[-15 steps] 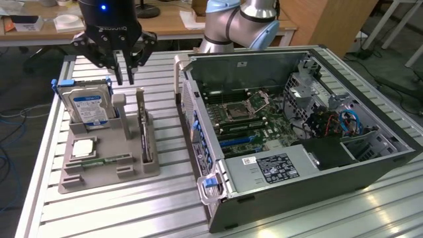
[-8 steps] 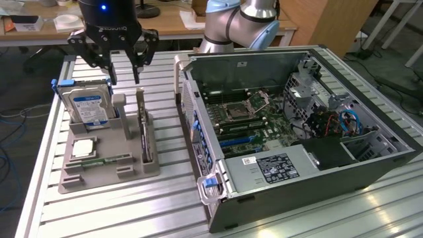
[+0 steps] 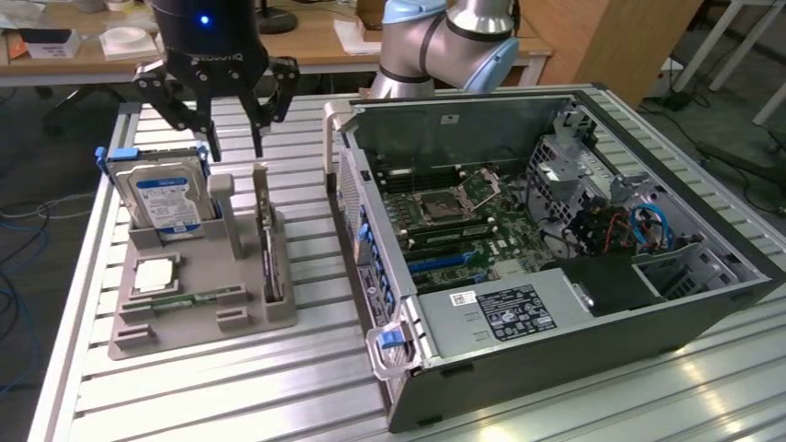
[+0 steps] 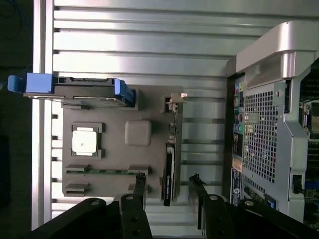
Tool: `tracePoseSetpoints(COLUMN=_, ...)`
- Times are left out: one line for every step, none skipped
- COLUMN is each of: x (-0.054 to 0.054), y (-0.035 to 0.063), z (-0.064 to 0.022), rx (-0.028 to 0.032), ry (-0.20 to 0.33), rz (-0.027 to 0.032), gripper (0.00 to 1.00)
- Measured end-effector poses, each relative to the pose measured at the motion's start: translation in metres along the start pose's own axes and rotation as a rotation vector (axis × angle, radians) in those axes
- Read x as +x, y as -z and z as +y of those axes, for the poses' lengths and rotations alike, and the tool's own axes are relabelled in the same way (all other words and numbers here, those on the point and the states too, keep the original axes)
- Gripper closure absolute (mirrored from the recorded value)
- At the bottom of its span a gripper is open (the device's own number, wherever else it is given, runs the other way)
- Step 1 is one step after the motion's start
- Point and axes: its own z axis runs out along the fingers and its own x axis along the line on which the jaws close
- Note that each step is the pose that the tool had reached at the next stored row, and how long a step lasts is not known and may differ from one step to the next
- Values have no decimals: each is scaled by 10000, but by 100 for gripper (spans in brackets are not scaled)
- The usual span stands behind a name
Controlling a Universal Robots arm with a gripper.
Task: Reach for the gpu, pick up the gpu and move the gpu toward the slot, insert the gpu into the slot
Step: 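Pick up the gpu and move the gpu toward the slot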
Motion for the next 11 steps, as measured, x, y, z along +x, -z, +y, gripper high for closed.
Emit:
tracePoseSetpoints(x=0, y=-18, z=-3, rx=0, ry=22, rz=16, gripper=53)
tracePoseSetpoints(x=0, y=-36, z=-7, rx=-1, ry=49, rz=35, gripper=53)
tracePoseSetpoints(x=0, y=-51, z=-9, rx=1, ry=71, rz=61, gripper=53)
tracePoseSetpoints(x=1, y=-65, z=-9, rx=6, ry=95, rz=87, gripper=53)
tracePoseSetpoints(x=1, y=-80, z=-10, rx=10, ry=127, rz=110, gripper=53)
tracePoseSetpoints(x=1, y=-96, z=-11, rx=13, ry=174, rz=123, gripper=53)
tracePoseSetpoints(x=0, y=-114, z=-12, rx=15, ry=218, rz=129, gripper=53)
tracePoseSetpoints(x=0, y=-132, z=-13, rx=16, ry=253, rz=132, gripper=53)
tracePoseSetpoints(x=0, y=-150, z=-14, rx=17, ry=285, rz=134, gripper=53)
tracePoseSetpoints(x=1, y=-169, z=-15, rx=18, ry=324, rz=135, gripper=53)
tracePoseSetpoints(x=1, y=-187, z=-15, rx=18, ry=362, rz=136, gripper=53)
